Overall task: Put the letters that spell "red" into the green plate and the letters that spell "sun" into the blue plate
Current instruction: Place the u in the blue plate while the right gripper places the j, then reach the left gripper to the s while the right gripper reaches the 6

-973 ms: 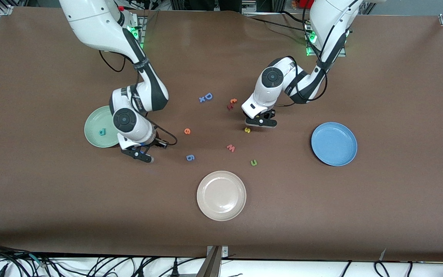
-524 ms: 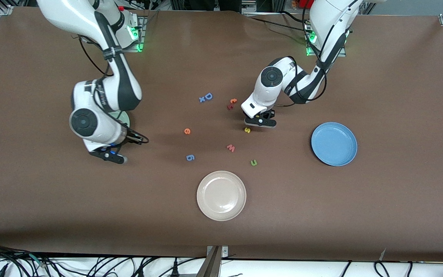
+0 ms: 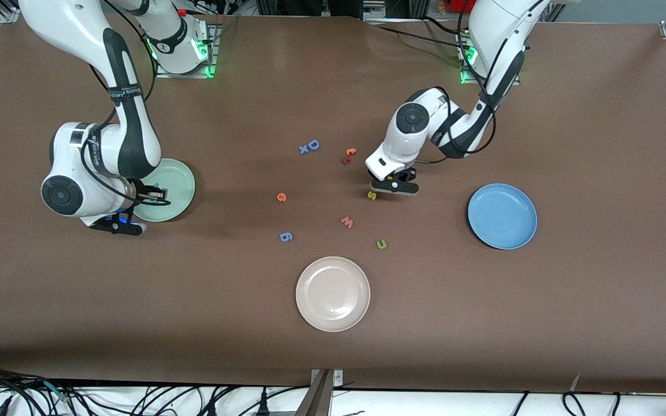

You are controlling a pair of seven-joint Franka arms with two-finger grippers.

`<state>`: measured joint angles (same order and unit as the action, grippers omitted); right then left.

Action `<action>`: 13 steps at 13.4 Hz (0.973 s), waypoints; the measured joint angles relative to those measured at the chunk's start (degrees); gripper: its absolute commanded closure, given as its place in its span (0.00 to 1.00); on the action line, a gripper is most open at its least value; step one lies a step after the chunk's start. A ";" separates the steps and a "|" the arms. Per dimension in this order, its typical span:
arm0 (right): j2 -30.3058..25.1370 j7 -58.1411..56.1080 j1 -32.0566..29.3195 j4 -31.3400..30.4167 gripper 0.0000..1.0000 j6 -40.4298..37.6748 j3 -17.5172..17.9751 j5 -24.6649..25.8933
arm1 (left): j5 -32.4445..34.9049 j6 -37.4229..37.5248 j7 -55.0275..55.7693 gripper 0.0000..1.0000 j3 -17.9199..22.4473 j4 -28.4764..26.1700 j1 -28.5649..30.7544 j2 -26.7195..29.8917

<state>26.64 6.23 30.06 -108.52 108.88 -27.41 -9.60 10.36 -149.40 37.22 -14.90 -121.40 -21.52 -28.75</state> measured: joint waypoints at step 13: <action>-0.48 -4.20 0.35 -8.90 0.00 11.05 0.18 -0.49 | 0.01 16.00 -41.68 1.00 0.09 6.14 23.75 5.26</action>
<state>26.15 2.03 30.41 -117.42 119.93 -27.23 -10.09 10.36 -133.40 -4.46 -14.81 -115.26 2.23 -23.49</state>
